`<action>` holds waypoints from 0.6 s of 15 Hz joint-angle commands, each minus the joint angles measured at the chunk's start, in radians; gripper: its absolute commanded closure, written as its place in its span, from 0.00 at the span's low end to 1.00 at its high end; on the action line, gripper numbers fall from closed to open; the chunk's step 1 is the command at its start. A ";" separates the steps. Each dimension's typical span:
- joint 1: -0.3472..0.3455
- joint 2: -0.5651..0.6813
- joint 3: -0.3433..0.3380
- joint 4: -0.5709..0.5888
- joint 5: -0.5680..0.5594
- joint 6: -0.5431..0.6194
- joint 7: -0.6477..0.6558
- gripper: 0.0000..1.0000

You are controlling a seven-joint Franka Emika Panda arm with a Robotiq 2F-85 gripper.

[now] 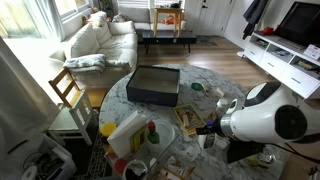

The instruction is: Slide the bottle with a blue lid to the right, pick up the bottle with a blue lid and place it the right way up on the table, pick up the bottle with a blue lid and put it in the clear storage container

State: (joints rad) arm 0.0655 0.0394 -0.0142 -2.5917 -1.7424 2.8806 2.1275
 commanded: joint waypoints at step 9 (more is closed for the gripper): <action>-0.049 0.051 -0.049 -0.023 0.261 0.149 -0.379 0.00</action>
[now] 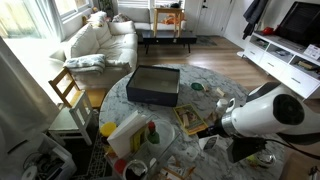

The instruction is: Slide the bottle with a blue lid to the right, pick up the bottle with a blue lid and place it the right way up on the table, pick up the bottle with a blue lid and put it in the clear storage container

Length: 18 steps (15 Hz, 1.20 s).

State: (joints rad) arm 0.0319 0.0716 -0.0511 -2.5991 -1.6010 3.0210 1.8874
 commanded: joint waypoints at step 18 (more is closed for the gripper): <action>-0.040 0.047 0.055 -0.029 0.742 -0.001 -0.649 0.00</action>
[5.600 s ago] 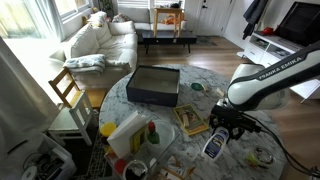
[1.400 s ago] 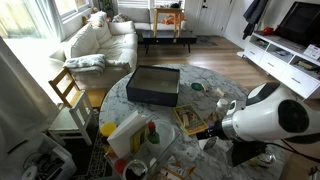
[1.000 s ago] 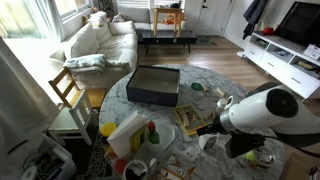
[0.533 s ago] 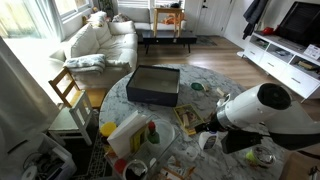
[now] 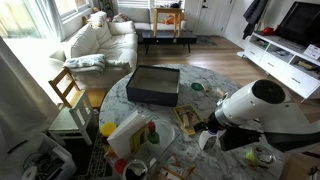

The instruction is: Slide the bottle with a blue lid to the right, pick up the bottle with a blue lid and place it the right way up on the table, pick up the bottle with a blue lid and put it in the clear storage container

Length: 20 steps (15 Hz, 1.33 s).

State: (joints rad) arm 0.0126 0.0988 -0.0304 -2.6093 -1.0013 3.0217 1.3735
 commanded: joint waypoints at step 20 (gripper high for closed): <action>0.017 -0.051 0.085 0.082 0.869 -0.424 -0.782 0.00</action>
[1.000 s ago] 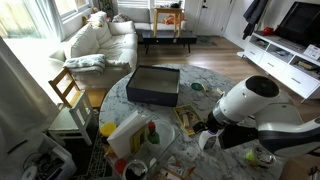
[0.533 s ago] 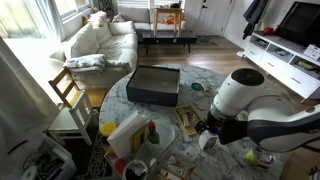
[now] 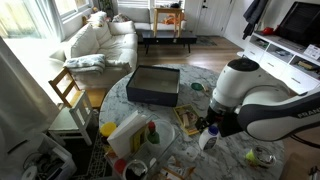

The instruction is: Slide the bottle with a blue lid to the right, pick up the bottle with a blue lid and place it the right way up on the table, pick up the bottle with a blue lid and put it in the clear storage container

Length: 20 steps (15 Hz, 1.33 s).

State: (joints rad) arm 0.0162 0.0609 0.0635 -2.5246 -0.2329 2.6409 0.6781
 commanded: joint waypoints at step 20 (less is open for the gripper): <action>0.027 -0.072 -0.005 0.040 0.295 -0.171 -0.234 0.58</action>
State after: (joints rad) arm 0.0233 0.0493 0.0636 -2.5038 0.0772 2.5444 0.4415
